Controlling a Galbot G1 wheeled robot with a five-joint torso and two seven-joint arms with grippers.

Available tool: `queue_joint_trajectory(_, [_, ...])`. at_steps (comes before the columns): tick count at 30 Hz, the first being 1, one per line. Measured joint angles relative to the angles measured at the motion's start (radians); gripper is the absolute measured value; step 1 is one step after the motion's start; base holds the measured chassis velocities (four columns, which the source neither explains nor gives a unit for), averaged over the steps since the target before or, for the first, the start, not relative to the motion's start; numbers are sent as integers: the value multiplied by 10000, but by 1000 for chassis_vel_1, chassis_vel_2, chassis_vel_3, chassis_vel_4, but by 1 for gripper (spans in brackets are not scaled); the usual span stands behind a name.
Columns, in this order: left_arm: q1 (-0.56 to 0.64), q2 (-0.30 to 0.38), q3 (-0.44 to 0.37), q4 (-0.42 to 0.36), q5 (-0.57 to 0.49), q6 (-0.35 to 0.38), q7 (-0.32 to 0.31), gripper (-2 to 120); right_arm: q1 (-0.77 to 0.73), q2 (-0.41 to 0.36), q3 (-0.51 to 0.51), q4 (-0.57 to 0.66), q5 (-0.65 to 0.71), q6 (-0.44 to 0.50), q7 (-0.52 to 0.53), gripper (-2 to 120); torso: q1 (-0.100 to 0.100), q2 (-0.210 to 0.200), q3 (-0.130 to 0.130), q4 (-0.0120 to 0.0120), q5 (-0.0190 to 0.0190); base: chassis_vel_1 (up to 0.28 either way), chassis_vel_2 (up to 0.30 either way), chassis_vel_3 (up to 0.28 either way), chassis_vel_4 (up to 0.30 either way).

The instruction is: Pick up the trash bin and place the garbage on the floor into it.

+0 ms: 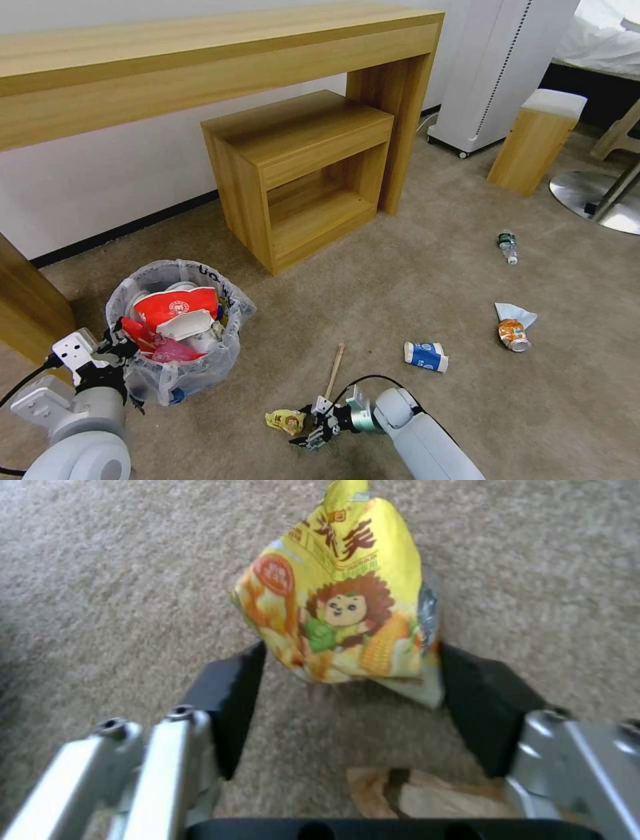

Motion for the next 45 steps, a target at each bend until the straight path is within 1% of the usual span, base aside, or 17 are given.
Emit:
queue_joint_trajectory(3, [6, 7, 57, -13, 5, 0, 4, 3, 19, 124, 114, -138, -204, -3, -1, 46, 0, 0, 0, 0, 0, 0, 0, 0, 0])
queue_joint_trajectory(5, [6, 8, 68, -13, 9, 0, 4, 3, 19, 135, 124, -153, -228, -3, -1, 44, 0, 0, 0, 0, 0, 0, 0, 0, 0])
queue_joint_trajectory(7, [8, 9, 99, -13, 20, 0, 7, 3, 20, 148, 149, -193, -340, -3, 6, 33, 0, 0, 0, 0, 0, 0, 0, 0, 0])
queue_joint_trajectory(8, [8, 9, 99, -13, 20, 0, 7, 3, 20, 148, 149, -193, -340, -3, 6, 33, 0, 0, 0, 0, 0, 0, 0, 0, 0])
queue_joint_trajectory(10, [9, 16, 102, -13, 20, -6, 10, 3, 11, 136, 162, -218, -444, -3, 16, 26, 0, 0, 0, 0, 0, 0, 0, 0, 0])
queue_joint_trajectory(25, [10, 22, 111, 5, -22, -60, 31, 3, -51, -21, 298, -533, -1105, 281, 20, 25, 0, 3, -1, 0, 3, 0, 0, 0, 0])
queue_joint_trajectory(27, [9, 16, 131, 22, -21, -75, 35, 3, -48, -46, 343, -541, -1101, 289, 21, 34, 0, 3, -1, 0, 2, 0, 0, 0, 0])
queue_joint_trajectory(28, [9, 16, 131, 22, -21, -75, 35, 3, -48, -46, 343, -541, -1101, 289, 21, 34, 0, 3, -1, 0, 2, 0, 0, 0, 0])
queue_joint_trajectory(31, [7, 14, 145, 54, -19, -92, 44, 3, -74, -65, 368, -501, -1034, 286, 34, 48, 1, 2, 0, -1, 0, 0, 0, 0, 0])
queue_joint_trajectory(32, [7, 14, 145, 54, -19, -92, 44, 3, -74, -65, 368, -501, -1034, 286, 34, 48, 1, 2, 0, -1, 0, 0, 0, 0, 0])
queue_joint_trajectory(35, [6, 18, 146, 98, -14, -117, 48, 3, -55, -59, 390, -478, -945, 280, 81, 64, 0, 2, 1, 0, 0, 0, 0, 0, 0])
queue_joint_trajectory(37, [6, 21, 146, 103, -14, -120, 51, 3, -46, -57, 403, -476, -926, 280, 106, 67, 1, 2, 1, 0, 0, 0, 0, 0, 0])
queue_joint_trajectory(39, [3, 33, 145, 123, -14, -127, 59, 3, -20, -51, 430, -481, -839, 280, 194, 79, 0, 2, 1, 0, 0, 0, 0, 0, 0])
queue_joint_trajectory(41, [3, 34, 145, 126, -14, -127, 60, 3, -18, -51, 430, -482, -831, 279, 203, 79, 0, 2, 1, 0, 0, 0, 0, 0, 0])
queue_joint_trajectory(43, [-4, 42, 140, 153, -13, -139, 64, 3, 6, -50, 453, -502, -728, 281, 274, 92, 0, 1, 1, 0, 0, 0, 0, 0, 0])
queue_joint_trajectory(44, [-4, 42, 140, 153, -13, -139, 64, 3, 6, -50, 453, -502, -728, 281, 274, 92, 0, 1, 1, 0, 0, 0, 0, 0, 0])
queue_joint_trajectory(45, [-3, 44, 144, 166, -14, -147, 70, 3, 19, -53, 470, -506, -689, 284, 290, 96, 0, 2, 1, 0, 0, 0, 0, 0, 0])
